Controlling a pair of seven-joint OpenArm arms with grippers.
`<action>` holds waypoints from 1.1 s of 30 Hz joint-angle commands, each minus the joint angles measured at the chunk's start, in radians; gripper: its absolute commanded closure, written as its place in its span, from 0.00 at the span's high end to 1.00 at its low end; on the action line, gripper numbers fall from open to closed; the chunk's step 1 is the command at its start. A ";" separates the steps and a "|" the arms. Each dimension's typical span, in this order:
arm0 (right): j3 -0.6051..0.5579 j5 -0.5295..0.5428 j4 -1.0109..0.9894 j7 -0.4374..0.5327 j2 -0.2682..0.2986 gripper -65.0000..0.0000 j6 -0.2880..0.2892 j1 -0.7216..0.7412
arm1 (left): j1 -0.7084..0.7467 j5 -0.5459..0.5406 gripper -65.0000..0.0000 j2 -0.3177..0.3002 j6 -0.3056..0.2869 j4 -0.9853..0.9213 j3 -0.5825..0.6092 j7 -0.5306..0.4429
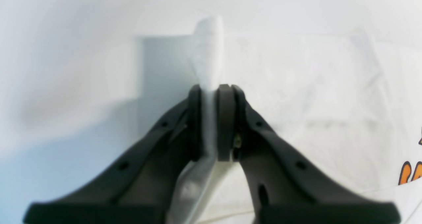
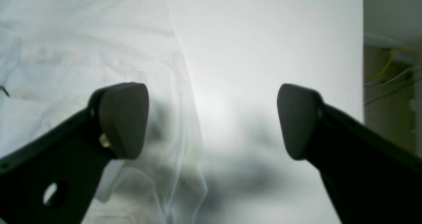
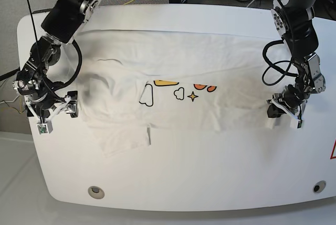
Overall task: Fold the T-shirt properly
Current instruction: 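Adjust the right gripper along the shirt edge and close it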
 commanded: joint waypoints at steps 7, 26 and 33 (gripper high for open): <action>0.067 0.012 -0.147 0.024 0.003 0.88 -0.001 0.087 | -0.020 -0.003 0.11 -0.014 -0.002 0.012 0.000 -0.002; 0.070 0.012 -0.320 0.155 0.008 0.88 -0.001 0.099 | -0.020 -0.003 0.11 -0.016 -0.002 0.012 0.000 -0.002; 0.070 0.011 -0.352 0.208 0.018 0.88 -0.001 0.073 | -0.020 -0.003 0.11 -0.025 -0.002 0.012 0.000 -0.002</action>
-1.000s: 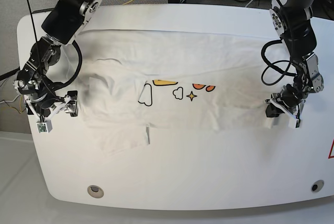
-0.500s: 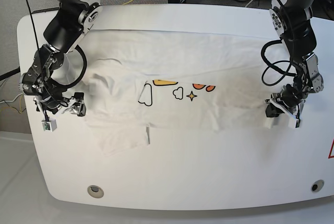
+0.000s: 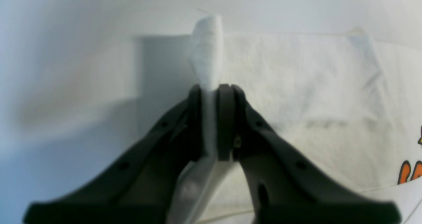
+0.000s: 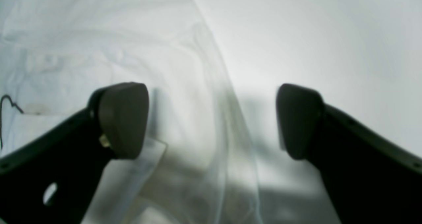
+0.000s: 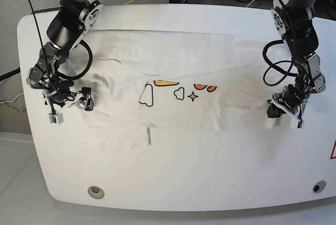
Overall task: Fold the T-shirt properly
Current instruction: 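Adjust the right gripper along the shirt edge and close it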
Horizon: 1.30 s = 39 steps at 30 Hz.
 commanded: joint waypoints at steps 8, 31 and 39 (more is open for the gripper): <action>-0.002 0.013 0.015 0.062 0.028 0.88 0.001 0.005 | -0.025 -0.001 0.11 -0.036 -0.002 0.013 0.000 0.030; -0.009 0.010 0.024 0.058 -0.058 0.88 0.001 -0.030 | -0.024 -0.001 0.11 -0.036 -0.002 0.013 0.000 0.033; -0.055 0.010 0.052 0.057 -0.083 0.88 0.001 -0.033 | -0.022 -0.001 0.11 -0.036 -0.002 0.013 0.000 0.033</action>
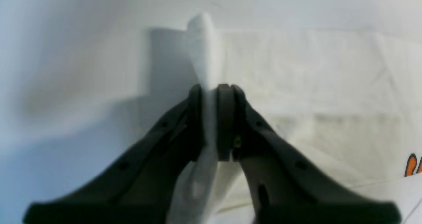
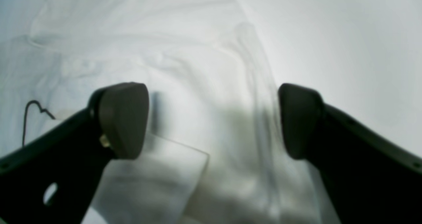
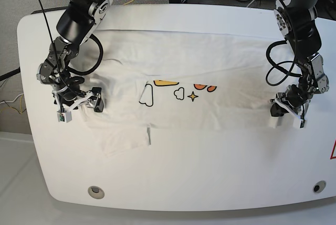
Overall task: Fold the T-shirt properly
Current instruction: 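Adjust the right gripper along the shirt edge and close it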
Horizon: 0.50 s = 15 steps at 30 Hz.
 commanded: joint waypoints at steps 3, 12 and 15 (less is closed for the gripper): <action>-0.053 0.003 0.035 -0.027 -0.006 0.88 0.007 -0.005 | -0.019 -0.001 0.11 -0.013 -0.002 0.014 0.000 -0.001; -0.101 0.000 0.089 -0.027 -0.035 0.88 0.007 -0.024 | -0.019 -0.001 0.11 -0.011 -0.002 0.014 0.000 -0.001; -0.102 -0.002 0.088 -0.027 -0.033 0.86 0.007 -0.028 | -0.019 -0.001 0.11 -0.011 -0.002 0.014 0.000 -0.001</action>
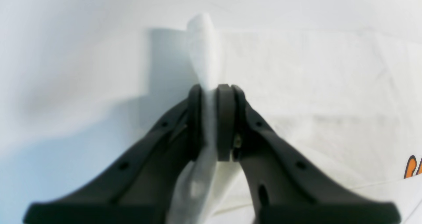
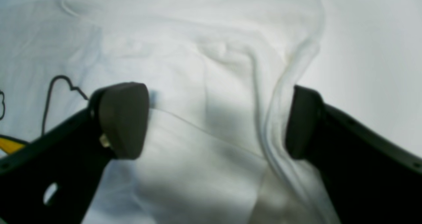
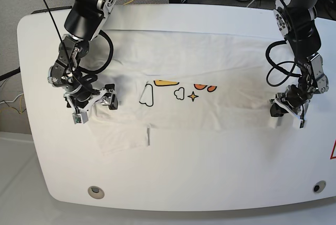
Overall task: Fold the T-shirt properly
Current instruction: 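Adjust the right gripper along the shirt edge and close it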
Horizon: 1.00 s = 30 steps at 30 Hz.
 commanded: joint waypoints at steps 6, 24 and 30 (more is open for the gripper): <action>0.000 0.005 0.011 -0.012 0.017 0.56 0.006 0.014 | -0.019 -0.001 0.11 -0.014 -0.002 0.014 0.000 -0.001; 0.002 0.003 0.008 -0.012 0.030 0.00 0.006 0.018 | -0.019 -0.001 0.11 -0.013 -0.002 0.014 0.000 -0.001; 0.002 0.003 0.011 -0.012 0.030 0.00 0.006 0.038 | -0.019 -0.002 0.11 -0.013 -0.002 0.014 0.000 -0.001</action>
